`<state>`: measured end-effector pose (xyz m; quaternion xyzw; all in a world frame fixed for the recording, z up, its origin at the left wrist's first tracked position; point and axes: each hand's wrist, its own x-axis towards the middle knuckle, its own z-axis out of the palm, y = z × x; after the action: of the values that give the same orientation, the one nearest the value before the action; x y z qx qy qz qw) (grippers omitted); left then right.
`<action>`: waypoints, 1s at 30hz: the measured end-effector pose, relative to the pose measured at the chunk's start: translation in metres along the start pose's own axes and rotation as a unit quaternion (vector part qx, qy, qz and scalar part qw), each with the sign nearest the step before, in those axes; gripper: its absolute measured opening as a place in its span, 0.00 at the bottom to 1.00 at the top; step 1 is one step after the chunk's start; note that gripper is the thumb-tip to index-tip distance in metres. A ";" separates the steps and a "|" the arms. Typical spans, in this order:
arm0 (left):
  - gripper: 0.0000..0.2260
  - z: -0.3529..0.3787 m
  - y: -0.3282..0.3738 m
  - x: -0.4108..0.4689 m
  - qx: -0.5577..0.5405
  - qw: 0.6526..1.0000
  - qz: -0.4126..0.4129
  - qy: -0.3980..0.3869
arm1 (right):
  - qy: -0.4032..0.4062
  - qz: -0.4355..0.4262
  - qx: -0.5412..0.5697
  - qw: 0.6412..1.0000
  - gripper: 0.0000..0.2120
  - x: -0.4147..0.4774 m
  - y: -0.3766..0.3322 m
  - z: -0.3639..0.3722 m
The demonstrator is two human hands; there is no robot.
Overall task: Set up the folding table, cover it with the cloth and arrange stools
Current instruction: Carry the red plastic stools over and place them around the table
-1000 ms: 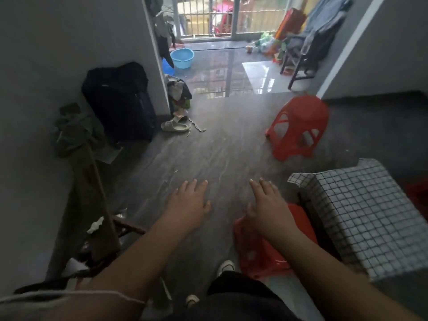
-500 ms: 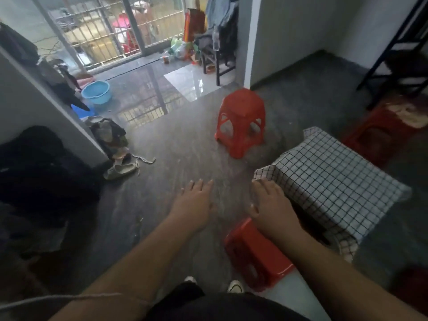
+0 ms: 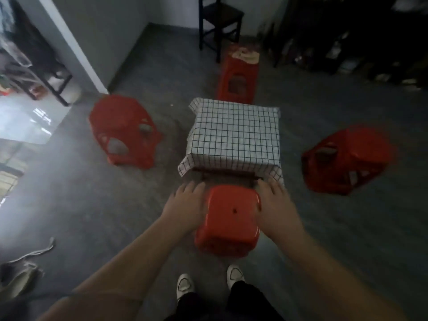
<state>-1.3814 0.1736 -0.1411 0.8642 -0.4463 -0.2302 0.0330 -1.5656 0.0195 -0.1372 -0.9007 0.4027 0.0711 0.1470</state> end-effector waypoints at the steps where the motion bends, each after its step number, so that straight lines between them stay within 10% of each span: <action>1: 0.28 0.007 0.000 0.006 0.002 1.000 0.010 -0.004 | 0.006 0.014 0.006 1.000 0.31 -0.004 0.001 0.004; 17: 0.31 0.291 -0.023 0.149 -0.023 0.993 -0.050 -0.107 | -0.129 0.150 0.093 0.976 0.34 0.070 0.113 0.289; 30: 0.40 0.402 -0.031 0.199 -0.093 0.988 -0.114 -0.056 | -0.051 0.194 0.189 0.961 0.51 0.123 0.163 0.421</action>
<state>-1.4310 0.0955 -0.5814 0.8883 -0.3229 -0.3208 0.0614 -1.6094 -0.0355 -0.5996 -0.7560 0.5680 0.0671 0.3183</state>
